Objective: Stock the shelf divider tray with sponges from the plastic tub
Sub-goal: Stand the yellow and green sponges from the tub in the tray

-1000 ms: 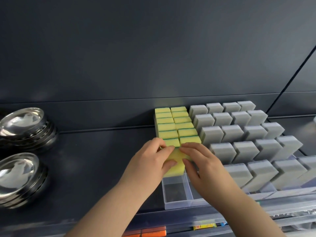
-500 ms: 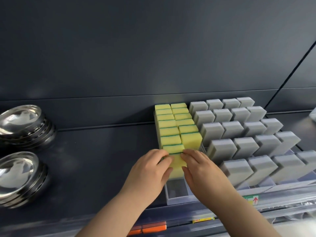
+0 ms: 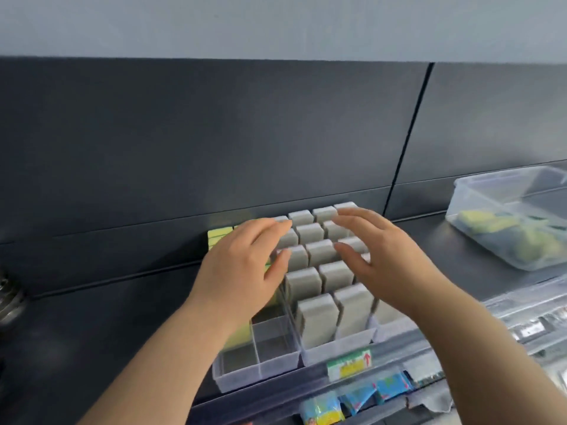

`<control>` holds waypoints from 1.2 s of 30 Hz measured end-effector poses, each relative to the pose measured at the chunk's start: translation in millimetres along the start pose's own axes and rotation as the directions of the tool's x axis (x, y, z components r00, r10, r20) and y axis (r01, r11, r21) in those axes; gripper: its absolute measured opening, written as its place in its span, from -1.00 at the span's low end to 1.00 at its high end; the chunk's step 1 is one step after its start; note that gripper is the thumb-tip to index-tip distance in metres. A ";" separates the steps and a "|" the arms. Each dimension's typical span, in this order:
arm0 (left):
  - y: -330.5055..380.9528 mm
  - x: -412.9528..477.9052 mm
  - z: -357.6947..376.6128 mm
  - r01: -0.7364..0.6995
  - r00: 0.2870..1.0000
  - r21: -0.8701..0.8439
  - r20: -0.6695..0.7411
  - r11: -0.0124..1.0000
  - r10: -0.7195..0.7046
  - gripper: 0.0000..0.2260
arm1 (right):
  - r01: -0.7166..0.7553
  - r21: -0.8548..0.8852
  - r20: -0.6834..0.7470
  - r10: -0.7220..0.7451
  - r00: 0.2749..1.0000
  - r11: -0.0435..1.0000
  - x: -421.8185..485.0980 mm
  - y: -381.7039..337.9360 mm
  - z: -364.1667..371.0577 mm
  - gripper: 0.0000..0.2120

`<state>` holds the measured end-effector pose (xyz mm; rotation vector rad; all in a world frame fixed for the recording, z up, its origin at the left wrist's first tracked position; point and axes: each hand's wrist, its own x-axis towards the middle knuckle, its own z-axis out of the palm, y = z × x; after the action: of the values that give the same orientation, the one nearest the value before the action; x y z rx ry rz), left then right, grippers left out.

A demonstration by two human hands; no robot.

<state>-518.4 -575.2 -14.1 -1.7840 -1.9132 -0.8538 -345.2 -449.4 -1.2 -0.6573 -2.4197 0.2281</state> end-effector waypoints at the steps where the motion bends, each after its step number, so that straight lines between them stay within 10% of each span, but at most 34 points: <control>1: 17.0 9.2 5.1 -0.017 1.000 -0.013 0.000 1.000 0.017 -0.68 | -0.018 0.004 -0.022 0.018 1.000 1.000 -7.8 12.8 -16.0 -0.66; 18: 326.3 50.0 202.4 -0.302 0.891 -0.388 0.212 0.871 0.403 -0.69 | -0.602 -0.070 -0.022 0.602 0.798 0.795 -261.0 244.1 -166.1 -0.62; 26: 366.8 44.2 283.2 -0.205 0.836 -0.423 0.393 0.883 0.383 -0.63 | -0.737 -0.053 0.032 0.739 0.673 0.674 -329.2 300.6 -154.3 -0.61; 36: 392.9 169.3 363.6 -0.239 0.892 -0.491 0.230 0.838 0.388 -0.71 | -0.725 -0.054 0.025 0.726 0.687 0.687 -259.6 436.4 -187.4 -0.60</control>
<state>-106.0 -205.5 -106.4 -2.5787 -1.5954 -0.9894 122.0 -204.0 -121.9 -1.6396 -2.0723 0.5193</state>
